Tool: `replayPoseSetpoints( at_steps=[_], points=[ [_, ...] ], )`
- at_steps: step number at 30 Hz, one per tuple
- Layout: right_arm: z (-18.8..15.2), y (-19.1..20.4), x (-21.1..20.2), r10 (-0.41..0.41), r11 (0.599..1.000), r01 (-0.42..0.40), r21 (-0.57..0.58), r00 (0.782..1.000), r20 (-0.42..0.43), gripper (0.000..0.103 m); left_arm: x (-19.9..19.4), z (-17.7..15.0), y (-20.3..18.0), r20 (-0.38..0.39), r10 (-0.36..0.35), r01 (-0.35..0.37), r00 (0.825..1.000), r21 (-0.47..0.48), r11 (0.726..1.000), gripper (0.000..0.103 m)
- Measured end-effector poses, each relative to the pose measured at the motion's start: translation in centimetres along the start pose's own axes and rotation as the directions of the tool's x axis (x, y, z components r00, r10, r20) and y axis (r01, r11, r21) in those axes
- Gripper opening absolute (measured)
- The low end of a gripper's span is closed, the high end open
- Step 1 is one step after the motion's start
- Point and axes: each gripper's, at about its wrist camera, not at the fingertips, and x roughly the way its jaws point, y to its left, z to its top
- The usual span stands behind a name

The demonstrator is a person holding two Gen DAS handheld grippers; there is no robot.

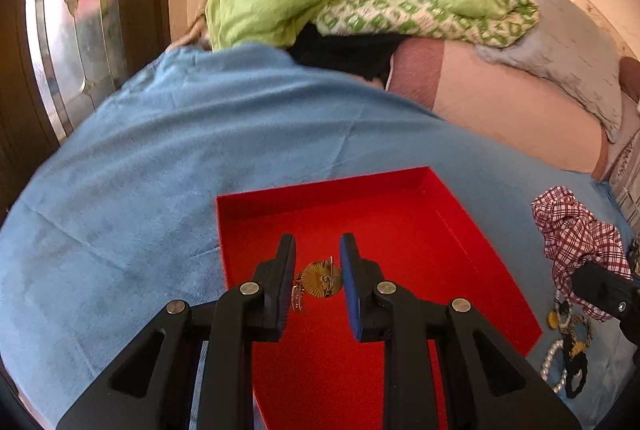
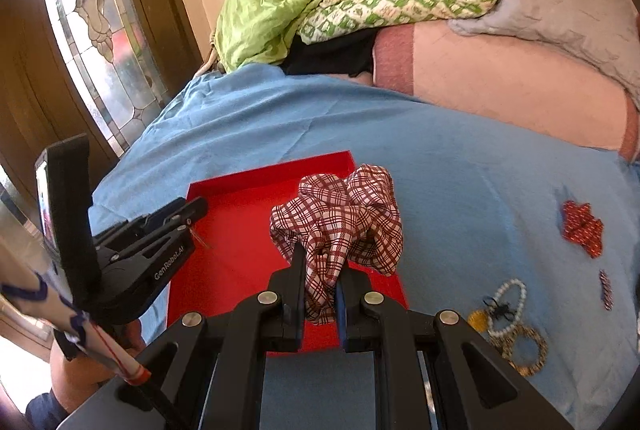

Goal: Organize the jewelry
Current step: 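Carry the pendant with the left tool while the right tool carries the scrunchie to the tray, then open the left tool over the tray while the right tool releases the scrunchie inside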

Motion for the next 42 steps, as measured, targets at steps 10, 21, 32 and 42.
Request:
replayPoseSetpoints(
  at_steps=[10,21,32,42],
  points=[
    [3.5,0.9,8.2,0.05,0.999,-0.051,-0.002,0.993,-0.111,0.013,3.9,1.8,2.0,-0.084,-0.026,0.022,0.996,-0.048,0.999,0.022],
    [5.2,1.1,15.7,0.075,0.996,-0.063,0.058,0.971,-0.226,0.013,5.6,2.1,3.2,-0.119,-0.038,0.027,0.992,-0.092,0.995,0.022],
    [4.9,1.6,17.8,0.029,1.0,-0.026,0.016,0.968,-0.25,0.017,6.3,1.9,3.0,-0.136,-0.023,0.011,0.99,-0.089,0.996,0.022],
    [5.2,1.3,16.0,0.038,0.999,-0.039,0.001,0.975,-0.217,0.037,5.9,1.9,3.3,-0.123,-0.008,-0.004,0.992,-0.103,0.995,0.04]
  ],
)
